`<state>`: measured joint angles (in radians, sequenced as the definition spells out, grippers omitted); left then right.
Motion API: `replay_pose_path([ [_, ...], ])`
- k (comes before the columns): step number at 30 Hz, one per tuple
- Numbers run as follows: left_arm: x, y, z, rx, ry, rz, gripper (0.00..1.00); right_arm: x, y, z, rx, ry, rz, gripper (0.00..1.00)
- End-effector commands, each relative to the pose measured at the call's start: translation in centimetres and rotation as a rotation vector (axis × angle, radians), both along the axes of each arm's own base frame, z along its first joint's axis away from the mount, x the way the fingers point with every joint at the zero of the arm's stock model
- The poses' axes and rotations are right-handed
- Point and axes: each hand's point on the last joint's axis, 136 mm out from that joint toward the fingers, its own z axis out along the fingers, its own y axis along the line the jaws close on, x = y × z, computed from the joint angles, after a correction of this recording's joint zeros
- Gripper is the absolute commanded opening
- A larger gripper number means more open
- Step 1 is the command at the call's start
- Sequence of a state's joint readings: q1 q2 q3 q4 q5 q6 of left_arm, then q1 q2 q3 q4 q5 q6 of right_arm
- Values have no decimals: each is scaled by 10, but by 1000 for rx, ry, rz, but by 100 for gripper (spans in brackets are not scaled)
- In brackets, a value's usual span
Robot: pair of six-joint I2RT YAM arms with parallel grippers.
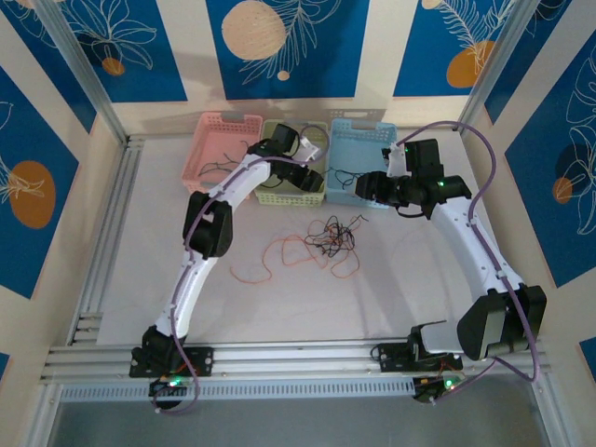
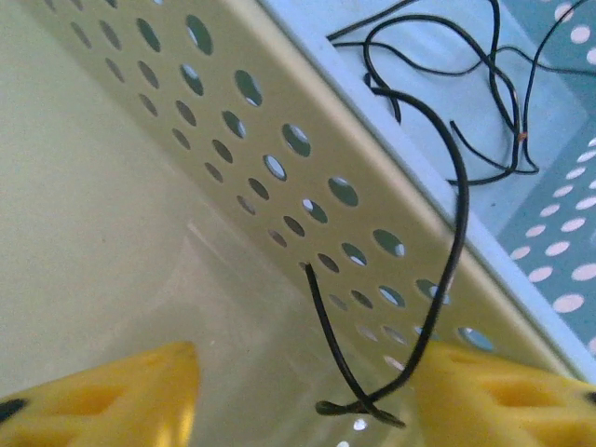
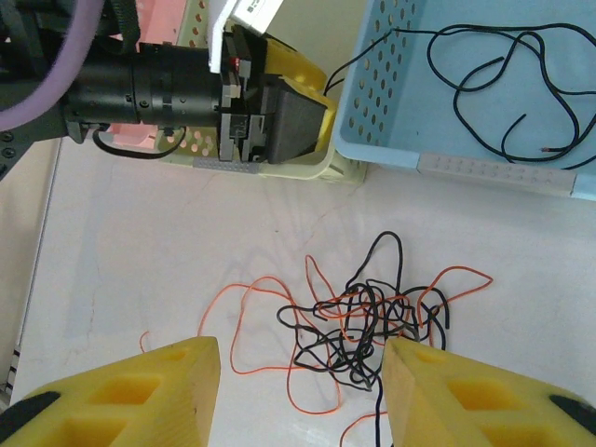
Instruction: Untangle the cables
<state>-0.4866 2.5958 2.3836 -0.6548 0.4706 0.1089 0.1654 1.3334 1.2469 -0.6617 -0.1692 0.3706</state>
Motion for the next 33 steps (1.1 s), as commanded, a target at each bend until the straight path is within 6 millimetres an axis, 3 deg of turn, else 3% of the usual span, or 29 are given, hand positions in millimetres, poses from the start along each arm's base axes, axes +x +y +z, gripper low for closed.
replay_pose_path([
  [1,6,-2,2,-27,-7,-6,54,-8,4,2,16,-3,30,50],
  [3,8,-5,3,-52,-7,-6,49,-8,5,2,13,-5,32,50],
  [6,9,-11,12,-100,-6,-8,31,-8,5,1,10,-5,34,50],
  [11,13,-17,58,-158,-70,5,1,-9,5,-5,8,5,32,50],
  [18,-8,-26,144,-207,-216,-4,0,-11,0,-4,-4,-16,18,50],
  [22,-26,-40,172,-239,-243,-28,0,-12,-5,1,-4,-38,-1,50],
  [28,-41,-71,175,-292,-228,-53,0,-17,-9,7,5,-61,-15,49],
  [33,-39,-101,151,-300,-187,-49,0,-18,-11,7,10,-64,-20,49],
])
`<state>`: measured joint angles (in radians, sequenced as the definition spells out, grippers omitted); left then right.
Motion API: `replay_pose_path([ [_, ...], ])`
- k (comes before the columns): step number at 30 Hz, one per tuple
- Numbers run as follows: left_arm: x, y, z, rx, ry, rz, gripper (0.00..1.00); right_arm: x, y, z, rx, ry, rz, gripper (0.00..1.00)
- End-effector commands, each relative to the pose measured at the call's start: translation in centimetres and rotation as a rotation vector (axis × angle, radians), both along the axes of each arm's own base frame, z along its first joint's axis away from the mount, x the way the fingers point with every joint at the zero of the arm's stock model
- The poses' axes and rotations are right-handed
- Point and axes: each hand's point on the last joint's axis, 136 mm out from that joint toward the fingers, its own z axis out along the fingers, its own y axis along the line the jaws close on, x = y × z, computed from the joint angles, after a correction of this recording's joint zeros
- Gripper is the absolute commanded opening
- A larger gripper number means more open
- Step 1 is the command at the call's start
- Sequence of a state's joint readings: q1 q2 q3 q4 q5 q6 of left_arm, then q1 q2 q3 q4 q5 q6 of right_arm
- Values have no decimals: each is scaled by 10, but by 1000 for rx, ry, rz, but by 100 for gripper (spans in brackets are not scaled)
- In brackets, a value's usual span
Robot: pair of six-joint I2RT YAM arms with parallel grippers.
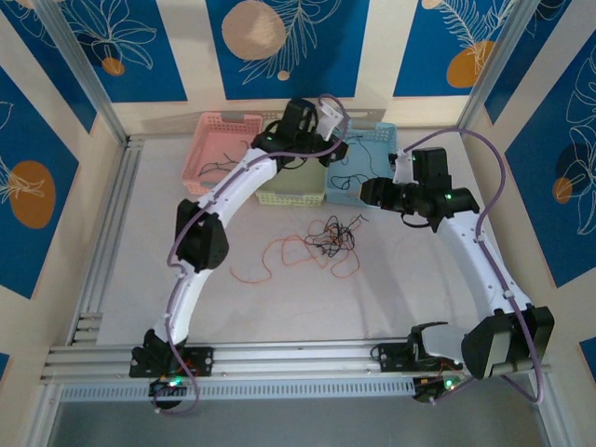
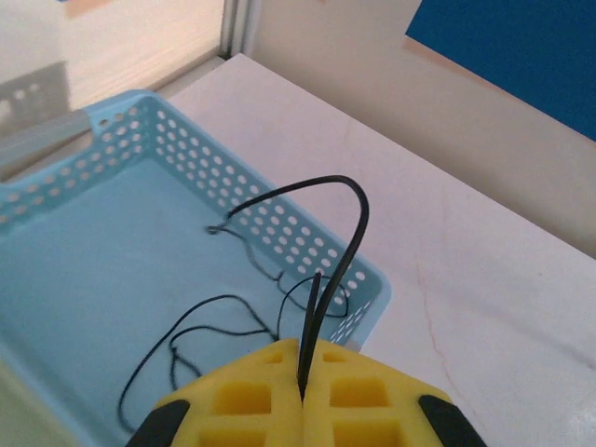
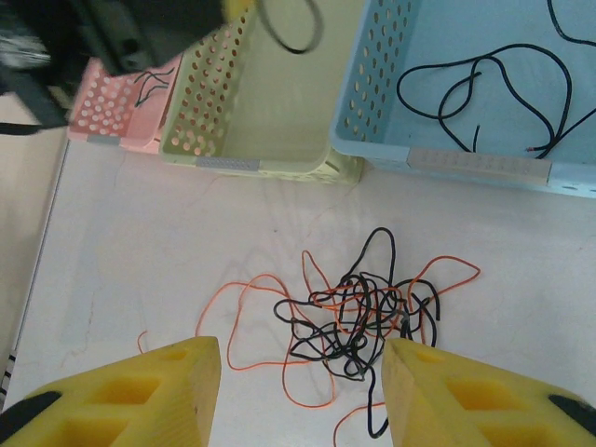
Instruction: Untangle the cables
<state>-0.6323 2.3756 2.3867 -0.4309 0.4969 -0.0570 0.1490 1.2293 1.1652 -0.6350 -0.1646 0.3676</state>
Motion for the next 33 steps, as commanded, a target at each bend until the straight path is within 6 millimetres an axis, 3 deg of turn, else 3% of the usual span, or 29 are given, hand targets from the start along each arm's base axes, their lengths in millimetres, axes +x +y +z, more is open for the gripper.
replay_pose_path([
  [1,7,-19,-33,8,60,19,0,-2,-1,2,8,-12,-1,49],
  [4,16,-23,-48,15,62,45,2,-4,-3,3,0,-15,0,49],
  [5,21,-21,-52,24,58,69,7,-4,-3,3,-1,-14,-2,50],
  [10,32,-16,-60,55,33,104,55,-5,-3,3,2,-17,-1,49],
  [13,34,-5,-43,65,4,120,68,-6,-3,3,7,-15,0,49],
  [18,26,13,8,62,-60,131,72,-10,-1,3,20,-11,1,49],
  [22,5,34,55,39,-107,159,72,-20,-1,-13,31,34,-7,49],
  [26,-29,71,77,6,-119,229,72,-33,-2,-41,39,115,-24,50],
  [29,-67,107,76,-31,-97,289,73,-38,-1,-66,28,182,-25,50],
  [33,-127,154,41,-51,0,347,73,-33,4,-87,12,213,-26,50],
])
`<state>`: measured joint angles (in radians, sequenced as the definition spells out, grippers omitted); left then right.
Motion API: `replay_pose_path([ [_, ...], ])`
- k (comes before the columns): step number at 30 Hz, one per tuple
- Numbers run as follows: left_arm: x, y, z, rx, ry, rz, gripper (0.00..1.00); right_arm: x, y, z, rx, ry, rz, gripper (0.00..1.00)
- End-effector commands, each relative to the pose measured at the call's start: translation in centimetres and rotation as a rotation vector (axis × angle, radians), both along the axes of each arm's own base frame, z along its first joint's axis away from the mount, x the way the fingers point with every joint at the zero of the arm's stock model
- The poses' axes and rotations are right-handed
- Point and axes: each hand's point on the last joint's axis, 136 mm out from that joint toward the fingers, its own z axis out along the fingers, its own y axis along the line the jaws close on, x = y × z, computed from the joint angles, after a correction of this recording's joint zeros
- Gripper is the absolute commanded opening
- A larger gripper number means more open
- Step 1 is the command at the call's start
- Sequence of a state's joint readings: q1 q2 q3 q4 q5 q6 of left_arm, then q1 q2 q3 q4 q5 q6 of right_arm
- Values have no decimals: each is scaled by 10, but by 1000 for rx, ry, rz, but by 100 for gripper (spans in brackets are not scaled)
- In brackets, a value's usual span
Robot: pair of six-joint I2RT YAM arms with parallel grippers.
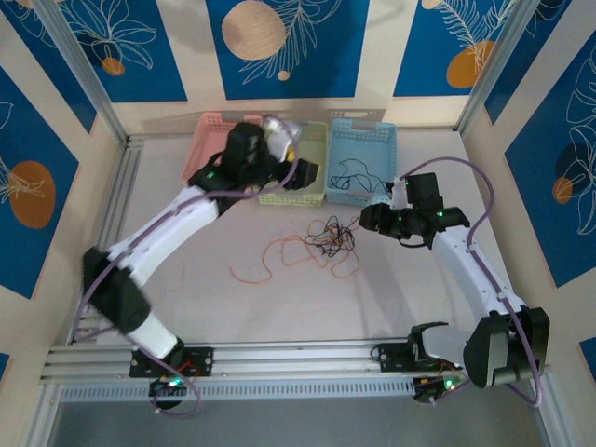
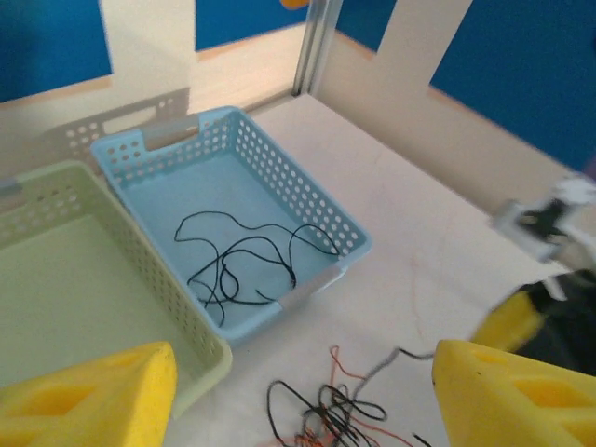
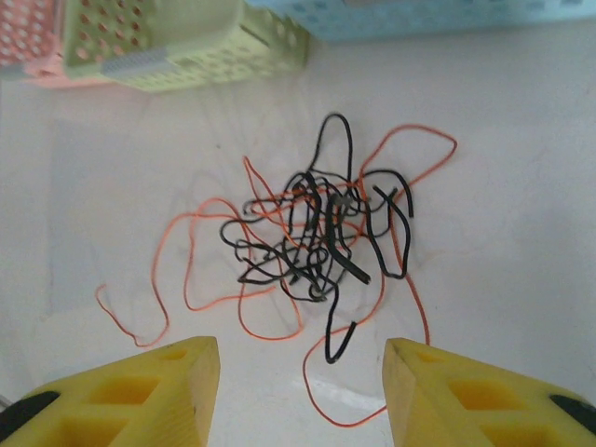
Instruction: Untangle the cables
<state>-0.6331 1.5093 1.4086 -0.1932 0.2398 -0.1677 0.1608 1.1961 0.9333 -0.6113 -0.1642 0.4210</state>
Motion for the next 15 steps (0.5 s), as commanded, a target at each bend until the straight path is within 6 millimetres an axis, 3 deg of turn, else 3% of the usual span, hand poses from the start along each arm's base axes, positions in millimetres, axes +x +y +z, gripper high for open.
replay_pose_path([
  [1,-26,32,-44,-34,109,94,73,6,8,-10,10,16,0,50],
  [7,-102,80,-120,-59,345,159,73,28,10,-27,-60,52,-17,49],
  [10,-127,101,-136,-42,376,186,73,42,5,-32,-115,43,-38,48],
  [15,-146,122,-145,-17,381,216,73,62,9,-37,-137,32,-37,44],
])
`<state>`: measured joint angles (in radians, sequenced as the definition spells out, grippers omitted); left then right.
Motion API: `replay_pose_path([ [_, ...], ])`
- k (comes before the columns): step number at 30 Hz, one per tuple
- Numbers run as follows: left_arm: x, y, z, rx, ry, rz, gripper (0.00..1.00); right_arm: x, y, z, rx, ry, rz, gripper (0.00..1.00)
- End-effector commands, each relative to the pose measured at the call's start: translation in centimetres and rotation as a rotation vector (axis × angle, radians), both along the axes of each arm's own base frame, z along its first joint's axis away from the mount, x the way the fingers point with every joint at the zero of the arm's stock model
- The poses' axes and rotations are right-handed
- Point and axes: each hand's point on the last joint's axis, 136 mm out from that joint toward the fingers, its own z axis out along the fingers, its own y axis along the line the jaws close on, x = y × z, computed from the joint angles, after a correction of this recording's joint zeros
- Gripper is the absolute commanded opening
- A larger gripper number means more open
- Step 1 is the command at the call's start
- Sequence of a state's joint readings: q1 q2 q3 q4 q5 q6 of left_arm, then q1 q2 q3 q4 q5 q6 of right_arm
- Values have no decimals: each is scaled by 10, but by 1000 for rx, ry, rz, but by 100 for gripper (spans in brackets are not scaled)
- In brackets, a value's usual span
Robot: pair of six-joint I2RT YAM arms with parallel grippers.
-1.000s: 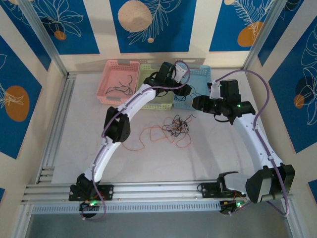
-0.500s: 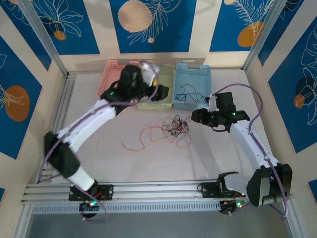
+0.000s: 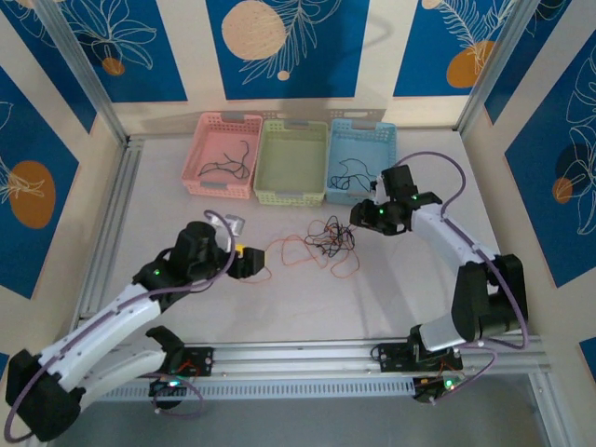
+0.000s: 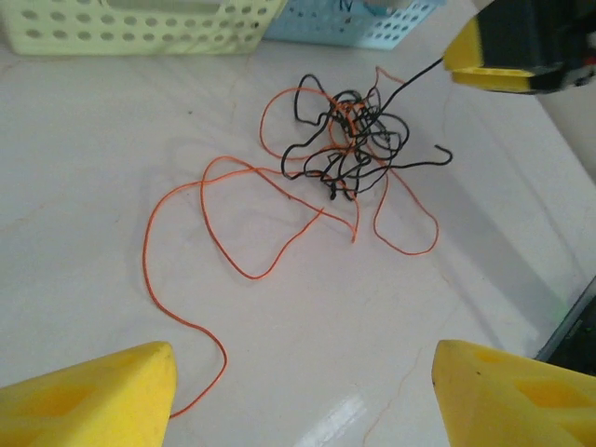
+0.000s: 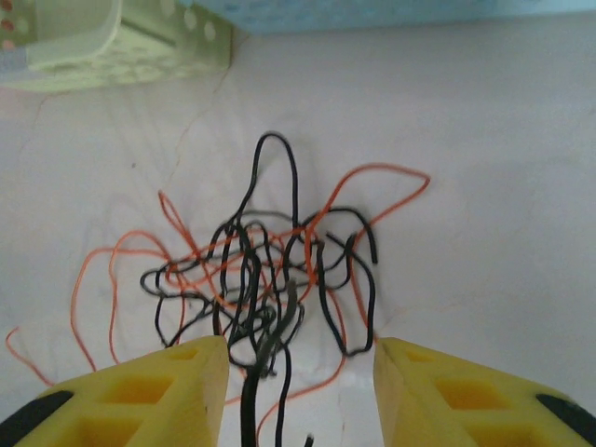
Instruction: Untangle the cables
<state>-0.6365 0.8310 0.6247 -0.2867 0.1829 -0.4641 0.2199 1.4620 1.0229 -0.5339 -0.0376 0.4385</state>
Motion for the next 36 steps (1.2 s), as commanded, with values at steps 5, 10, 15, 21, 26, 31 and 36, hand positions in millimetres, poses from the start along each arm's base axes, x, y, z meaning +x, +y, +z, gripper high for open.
replay_pose_path([
  [5,-8,11,-23,45,72,40,73,29,9,9,-26,-52,25,19],
  [10,-5,13,-29,66,74,54,74,19,20,28,-14,-88,81,0],
  [15,-2,8,-39,81,113,47,80,-1,33,52,92,-109,123,0],
  [21,4,1,-54,103,135,28,82,-18,35,56,136,-109,132,0],
  [26,24,-5,-71,194,131,19,81,-17,22,46,91,-98,94,0],
  [31,36,-19,-97,283,174,-7,79,-18,10,43,84,-100,52,0],
  [36,45,-24,-118,441,177,-28,72,-21,3,40,93,-98,39,0],
])
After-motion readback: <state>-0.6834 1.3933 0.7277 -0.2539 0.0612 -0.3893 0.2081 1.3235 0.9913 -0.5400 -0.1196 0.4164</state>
